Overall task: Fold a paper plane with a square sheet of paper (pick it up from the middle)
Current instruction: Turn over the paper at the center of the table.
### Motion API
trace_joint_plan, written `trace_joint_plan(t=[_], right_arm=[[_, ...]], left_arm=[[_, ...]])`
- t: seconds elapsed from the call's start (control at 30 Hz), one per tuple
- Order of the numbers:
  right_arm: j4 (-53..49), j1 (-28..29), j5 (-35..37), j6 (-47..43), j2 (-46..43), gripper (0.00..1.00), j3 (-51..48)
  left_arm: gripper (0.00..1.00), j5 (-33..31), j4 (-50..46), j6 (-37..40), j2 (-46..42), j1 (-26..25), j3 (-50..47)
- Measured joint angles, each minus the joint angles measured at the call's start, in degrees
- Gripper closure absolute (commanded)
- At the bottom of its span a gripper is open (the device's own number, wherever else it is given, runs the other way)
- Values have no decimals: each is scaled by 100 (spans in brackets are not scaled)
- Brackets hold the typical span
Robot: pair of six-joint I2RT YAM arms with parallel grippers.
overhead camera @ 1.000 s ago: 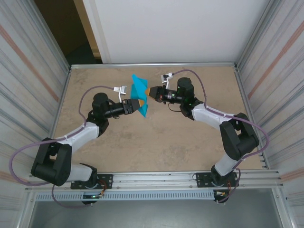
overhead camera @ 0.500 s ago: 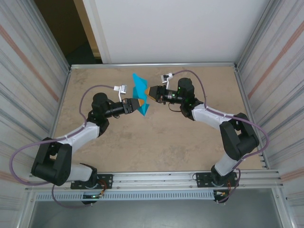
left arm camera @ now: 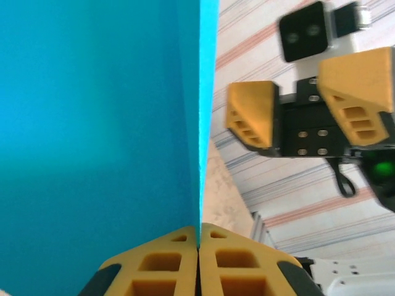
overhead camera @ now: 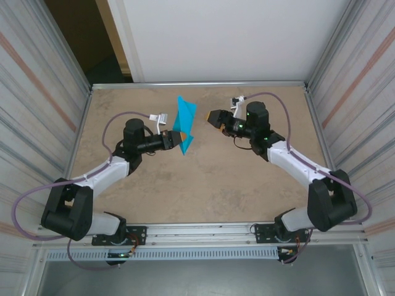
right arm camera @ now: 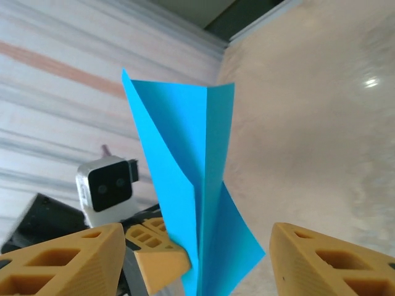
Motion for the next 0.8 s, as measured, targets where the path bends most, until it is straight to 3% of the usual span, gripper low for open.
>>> trace_joint_plan(t=[0.17,0.37,0.6,0.8], right_arm=[[-911,-13,839,-498,-463,35,0],[-1445,-66,1661,-752,-769,33,-223],[-1703,-278,2098,-798,-804,33,-472],[-1749,-479,2218,-796,-929,33,-732]], left_arm=[[91,-925,-1814,1021,15,-160,822],[91,-3298,-3995,2321,713,-977,2426],[91,-6105,-5740,3178,2205,-1550,3722],[90,-7663,-6570,3440,3362,-1727,4365]])
